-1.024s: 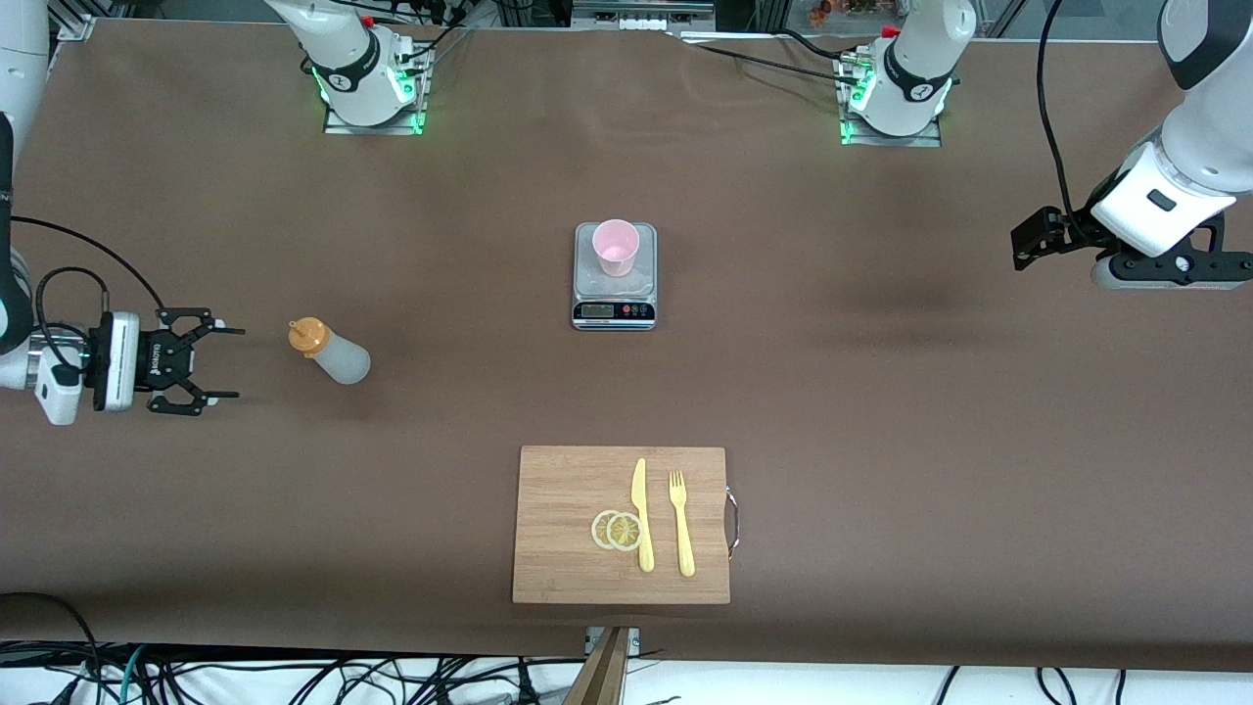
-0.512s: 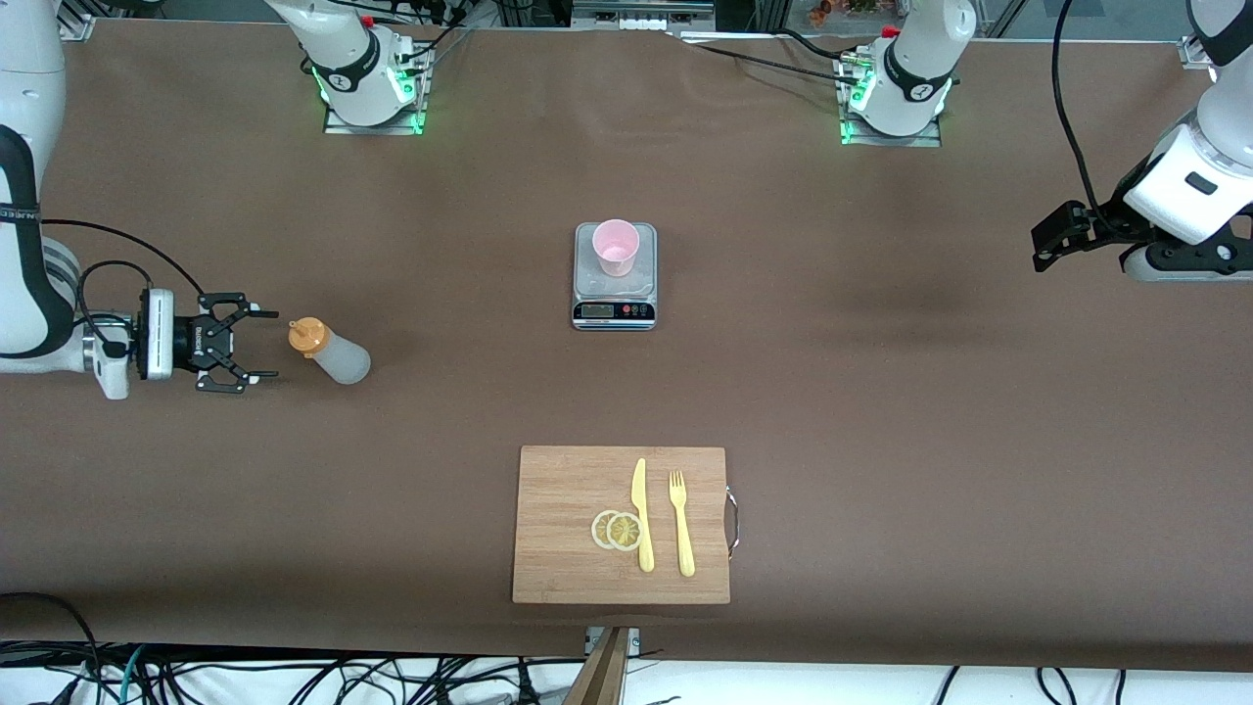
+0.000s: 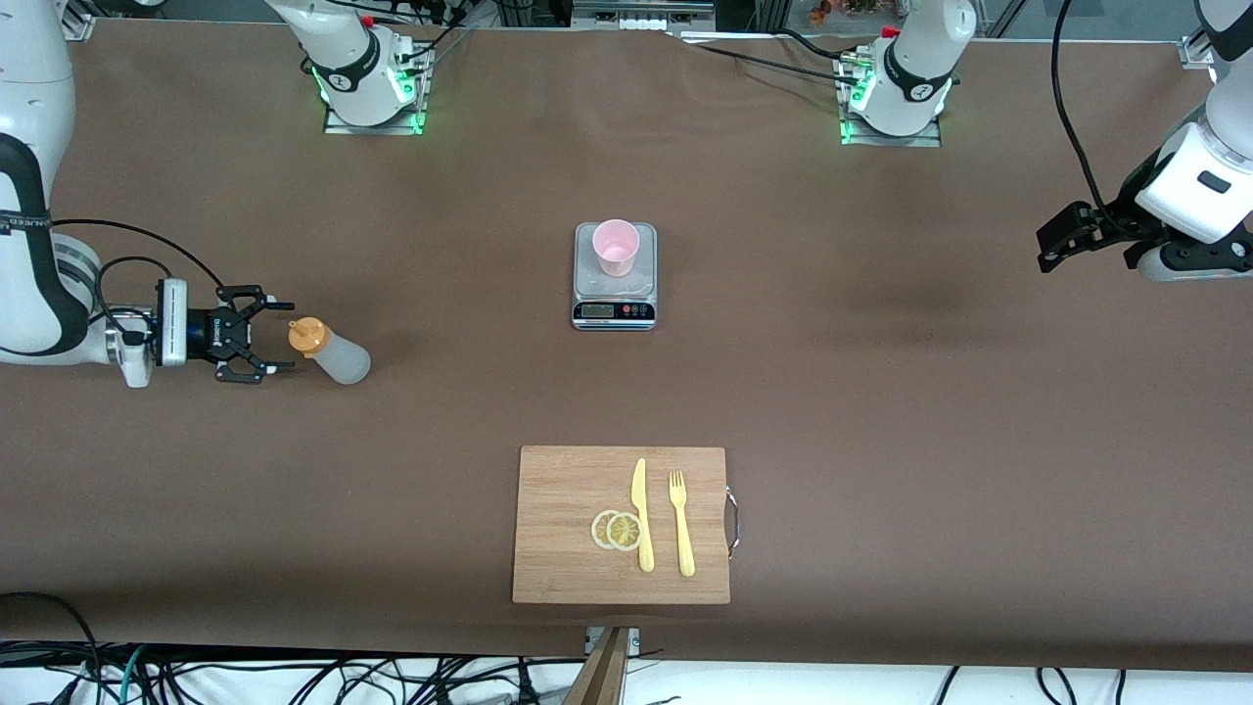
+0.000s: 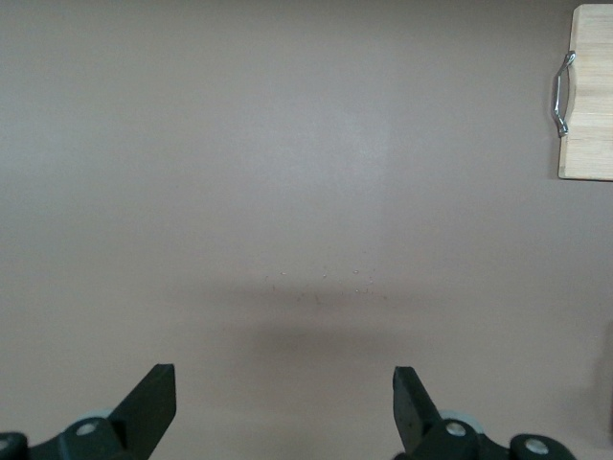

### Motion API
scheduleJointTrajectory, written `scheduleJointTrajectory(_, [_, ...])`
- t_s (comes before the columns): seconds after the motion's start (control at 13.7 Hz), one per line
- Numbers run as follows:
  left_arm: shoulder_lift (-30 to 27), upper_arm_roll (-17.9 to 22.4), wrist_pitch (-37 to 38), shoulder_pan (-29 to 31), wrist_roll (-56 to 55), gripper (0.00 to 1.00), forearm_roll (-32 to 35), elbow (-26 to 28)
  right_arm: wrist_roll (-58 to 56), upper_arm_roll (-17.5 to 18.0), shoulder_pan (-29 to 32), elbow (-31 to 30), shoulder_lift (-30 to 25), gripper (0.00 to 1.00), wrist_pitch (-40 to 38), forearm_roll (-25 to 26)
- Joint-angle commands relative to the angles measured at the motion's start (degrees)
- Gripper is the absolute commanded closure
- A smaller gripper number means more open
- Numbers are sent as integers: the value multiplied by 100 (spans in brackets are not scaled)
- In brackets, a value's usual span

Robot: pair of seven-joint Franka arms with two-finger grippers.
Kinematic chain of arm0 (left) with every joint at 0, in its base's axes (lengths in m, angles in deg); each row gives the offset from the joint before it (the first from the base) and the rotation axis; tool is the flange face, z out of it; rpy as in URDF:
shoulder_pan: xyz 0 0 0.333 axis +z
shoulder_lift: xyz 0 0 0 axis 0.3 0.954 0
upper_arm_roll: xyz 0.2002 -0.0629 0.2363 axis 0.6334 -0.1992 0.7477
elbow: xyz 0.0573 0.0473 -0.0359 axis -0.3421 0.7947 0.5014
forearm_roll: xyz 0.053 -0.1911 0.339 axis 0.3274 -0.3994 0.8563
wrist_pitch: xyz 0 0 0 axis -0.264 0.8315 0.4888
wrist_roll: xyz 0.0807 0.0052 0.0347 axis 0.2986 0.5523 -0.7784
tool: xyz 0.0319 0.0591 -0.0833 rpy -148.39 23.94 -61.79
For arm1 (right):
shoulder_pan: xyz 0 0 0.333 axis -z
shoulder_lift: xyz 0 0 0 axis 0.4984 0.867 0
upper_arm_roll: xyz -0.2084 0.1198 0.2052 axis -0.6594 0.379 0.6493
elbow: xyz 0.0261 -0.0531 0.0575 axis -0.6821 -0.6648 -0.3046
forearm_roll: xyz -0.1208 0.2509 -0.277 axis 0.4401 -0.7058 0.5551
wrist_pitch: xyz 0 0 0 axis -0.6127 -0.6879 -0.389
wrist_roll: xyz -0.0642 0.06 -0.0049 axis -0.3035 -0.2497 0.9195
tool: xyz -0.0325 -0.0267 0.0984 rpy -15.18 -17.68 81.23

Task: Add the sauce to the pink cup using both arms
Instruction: 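Reach the right gripper to the white sauce bottle and grasp it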

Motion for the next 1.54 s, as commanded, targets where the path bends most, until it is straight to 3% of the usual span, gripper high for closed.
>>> scheduleJointTrajectory(0.0, [43,-9,147,22,-55,0,-98,-148,-389,45,32,-61,142,0,-115,-375])
scheduleJointTrajectory(0.58, [236,-9,217,13,-64,0,-98,-499,-610,176,-100,-26,371,0,-98,-965])
scheduleJointTrajectory(1.24, [473,-17,226,4,-187,0,-142,-649,-592,264,-249,18,591,3,-89,-1141])
scheduleJointTrajectory(1.32, [473,-9,226,4,-187,0,-142,-649,-601,264,-284,18,591,15,-98,-1202])
scheduleJointTrajectory(1.39, [473,-9,226,4,-187,0,-151,-649,-566,264,-319,35,600,47,-98,-1211])
scheduleJointTrajectory(1.46, [473,-9,226,13,-187,0,-143,-658,-540,264,-346,53,600,65,-98,-1211])
